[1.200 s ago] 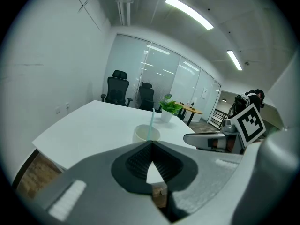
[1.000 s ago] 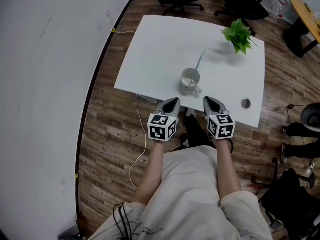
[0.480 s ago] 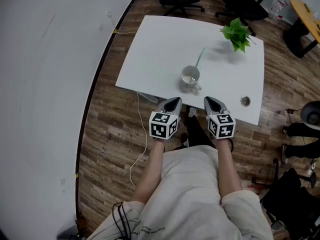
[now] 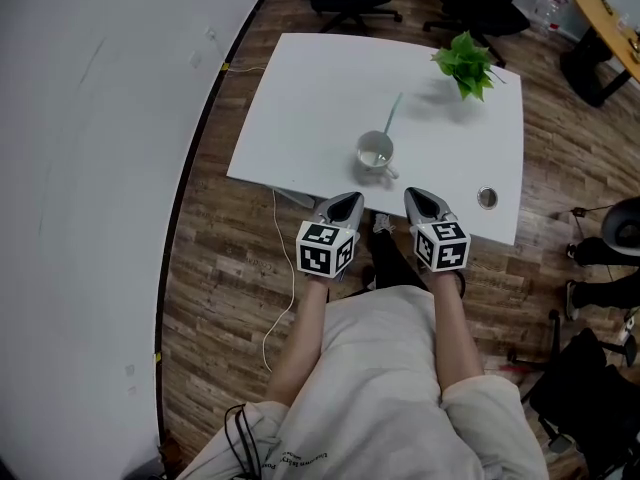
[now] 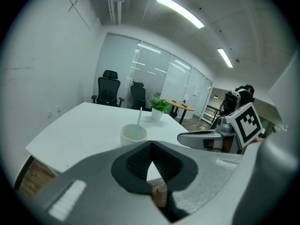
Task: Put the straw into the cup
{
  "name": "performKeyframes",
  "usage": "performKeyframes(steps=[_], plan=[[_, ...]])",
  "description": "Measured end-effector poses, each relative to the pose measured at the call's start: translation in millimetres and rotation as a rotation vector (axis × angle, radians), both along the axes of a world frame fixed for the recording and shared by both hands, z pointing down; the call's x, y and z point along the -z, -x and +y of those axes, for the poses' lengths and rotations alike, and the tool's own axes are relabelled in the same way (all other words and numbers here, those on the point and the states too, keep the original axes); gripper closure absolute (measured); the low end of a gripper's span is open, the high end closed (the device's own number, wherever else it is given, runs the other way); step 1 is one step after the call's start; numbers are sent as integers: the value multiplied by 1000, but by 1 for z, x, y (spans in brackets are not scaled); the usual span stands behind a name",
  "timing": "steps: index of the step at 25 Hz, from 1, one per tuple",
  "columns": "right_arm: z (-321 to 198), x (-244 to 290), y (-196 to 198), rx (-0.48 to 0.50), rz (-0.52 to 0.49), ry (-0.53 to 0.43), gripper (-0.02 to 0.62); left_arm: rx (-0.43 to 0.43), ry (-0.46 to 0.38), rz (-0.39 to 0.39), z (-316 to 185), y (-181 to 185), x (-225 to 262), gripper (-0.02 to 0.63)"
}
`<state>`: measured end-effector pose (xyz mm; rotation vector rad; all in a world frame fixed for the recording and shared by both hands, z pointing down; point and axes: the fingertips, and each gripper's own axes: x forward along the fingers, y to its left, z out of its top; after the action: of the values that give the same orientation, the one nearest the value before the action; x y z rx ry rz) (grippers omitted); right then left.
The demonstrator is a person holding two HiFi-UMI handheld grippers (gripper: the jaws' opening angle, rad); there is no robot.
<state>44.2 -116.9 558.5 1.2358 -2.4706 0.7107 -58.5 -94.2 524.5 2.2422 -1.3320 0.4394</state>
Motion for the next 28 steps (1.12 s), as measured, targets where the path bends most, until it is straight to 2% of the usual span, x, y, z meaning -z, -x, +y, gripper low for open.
performKeyframes(steps=[21, 28], plan=[[3, -2, 0, 24, 39, 0, 572, 1, 23, 13, 0, -2, -8, 606], [8, -8, 1, 27, 44, 23, 572, -8, 12, 55, 0, -6, -1, 606]])
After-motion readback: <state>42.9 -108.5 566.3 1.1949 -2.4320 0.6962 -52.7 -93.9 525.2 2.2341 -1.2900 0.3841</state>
